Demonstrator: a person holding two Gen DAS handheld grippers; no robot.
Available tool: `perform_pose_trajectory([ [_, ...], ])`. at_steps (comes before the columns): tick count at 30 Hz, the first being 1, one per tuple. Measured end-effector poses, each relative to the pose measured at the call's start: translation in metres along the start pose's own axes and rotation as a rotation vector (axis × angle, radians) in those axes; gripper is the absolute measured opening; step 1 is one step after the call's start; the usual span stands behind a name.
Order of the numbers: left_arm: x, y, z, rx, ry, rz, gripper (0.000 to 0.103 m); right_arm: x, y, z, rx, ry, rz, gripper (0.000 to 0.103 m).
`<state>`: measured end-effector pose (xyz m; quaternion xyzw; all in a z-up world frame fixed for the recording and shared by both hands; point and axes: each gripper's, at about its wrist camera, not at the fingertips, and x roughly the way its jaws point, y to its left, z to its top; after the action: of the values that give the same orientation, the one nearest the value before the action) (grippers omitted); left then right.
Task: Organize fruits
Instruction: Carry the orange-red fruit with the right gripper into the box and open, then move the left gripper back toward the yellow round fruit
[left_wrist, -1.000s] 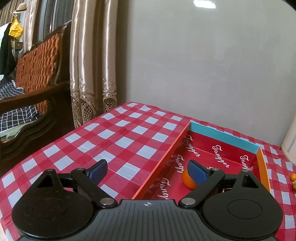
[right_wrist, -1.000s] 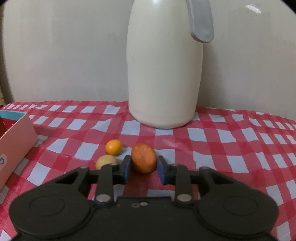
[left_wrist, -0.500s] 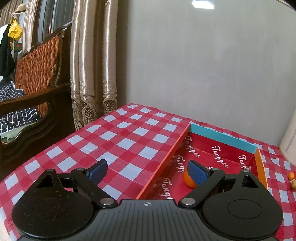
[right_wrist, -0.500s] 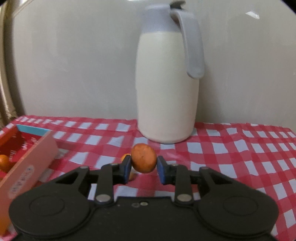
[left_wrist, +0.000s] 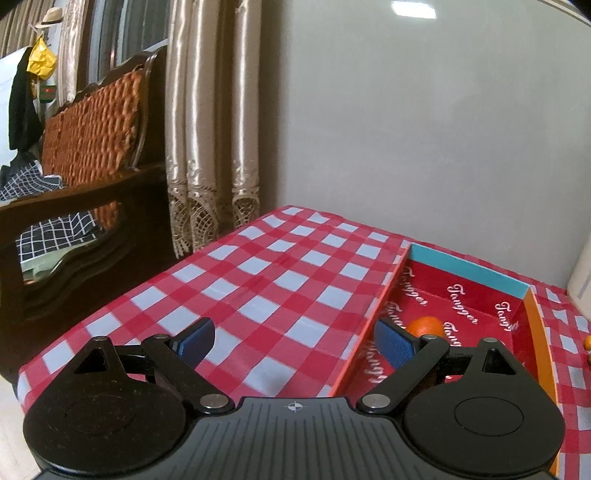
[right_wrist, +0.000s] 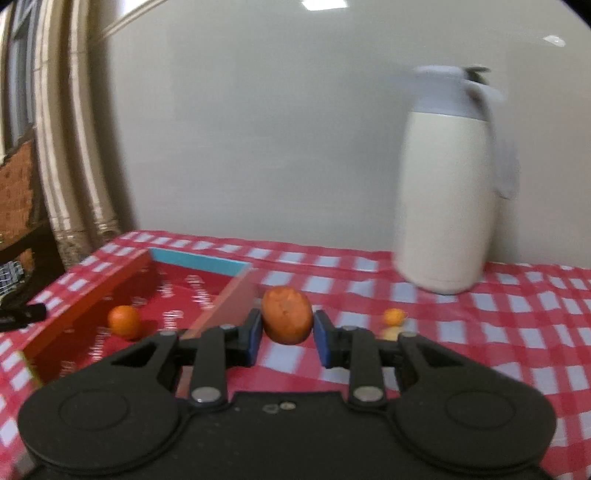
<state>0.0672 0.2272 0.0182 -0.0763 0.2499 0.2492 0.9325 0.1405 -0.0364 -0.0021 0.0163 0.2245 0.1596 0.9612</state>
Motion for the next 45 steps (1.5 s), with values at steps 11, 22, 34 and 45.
perform_pose_trajectory([
  [11, -0.002, 0.024, -0.001, -0.016, 0.002, 0.007, 0.093, 0.004, 0.072, 0.000, -0.072, 0.012, 0.119, 0.029],
  [22, -0.002, 0.035, -0.001, -0.029, 0.004, 0.007, 0.093, 0.015, 0.100, -0.008, -0.110, 0.041, 0.135, 0.031],
  [34, -0.005, 0.024, 0.001, -0.020, 0.002, -0.007, 0.093, -0.006, 0.070, 0.002, -0.073, -0.033, 0.090, 0.033],
  [45, -0.021, -0.048, 0.002, 0.032, -0.025, -0.155, 0.093, -0.034, -0.040, -0.009, 0.062, -0.051, -0.103, 0.033],
])
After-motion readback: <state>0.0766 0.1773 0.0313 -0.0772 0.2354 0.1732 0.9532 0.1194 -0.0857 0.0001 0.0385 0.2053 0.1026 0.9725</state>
